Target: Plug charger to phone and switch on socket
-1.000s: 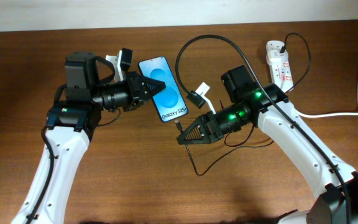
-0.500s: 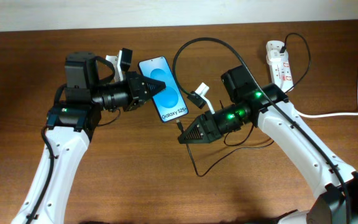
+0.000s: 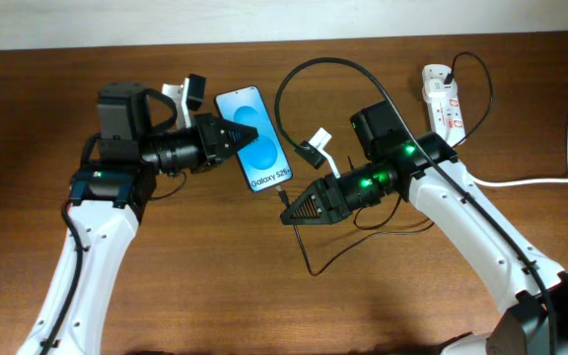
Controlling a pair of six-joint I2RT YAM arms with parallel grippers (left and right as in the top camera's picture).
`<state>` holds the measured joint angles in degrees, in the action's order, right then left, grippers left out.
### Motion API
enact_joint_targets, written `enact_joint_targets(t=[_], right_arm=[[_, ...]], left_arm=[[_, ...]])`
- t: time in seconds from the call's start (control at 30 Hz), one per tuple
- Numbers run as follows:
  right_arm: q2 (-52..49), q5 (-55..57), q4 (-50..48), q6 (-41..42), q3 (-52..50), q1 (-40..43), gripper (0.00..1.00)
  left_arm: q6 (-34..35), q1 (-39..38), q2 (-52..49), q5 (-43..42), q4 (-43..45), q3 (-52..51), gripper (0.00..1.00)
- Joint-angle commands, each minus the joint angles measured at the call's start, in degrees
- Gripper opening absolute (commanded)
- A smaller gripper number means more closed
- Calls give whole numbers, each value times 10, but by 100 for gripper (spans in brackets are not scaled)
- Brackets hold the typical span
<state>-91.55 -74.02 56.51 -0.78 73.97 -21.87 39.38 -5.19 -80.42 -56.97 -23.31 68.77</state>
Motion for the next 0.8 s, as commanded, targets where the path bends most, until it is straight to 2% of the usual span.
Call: enact_joint_targets(t=[0.0,0.2,0.33,0.77], right_arm=[[11,-21,1,-31,2,-3,4],[11,-23,14,-34,2,-31,4],[11,-18,6,-33,2,-52,4],[11,10,-17,-33,2,8,4]], left_arm=[[-17,7,3,-10,8,6,0],[19,6,3,-10,49,6,0],[20,6,3,-11,52,6,0],[20,6,3,-11,40,6,0]])
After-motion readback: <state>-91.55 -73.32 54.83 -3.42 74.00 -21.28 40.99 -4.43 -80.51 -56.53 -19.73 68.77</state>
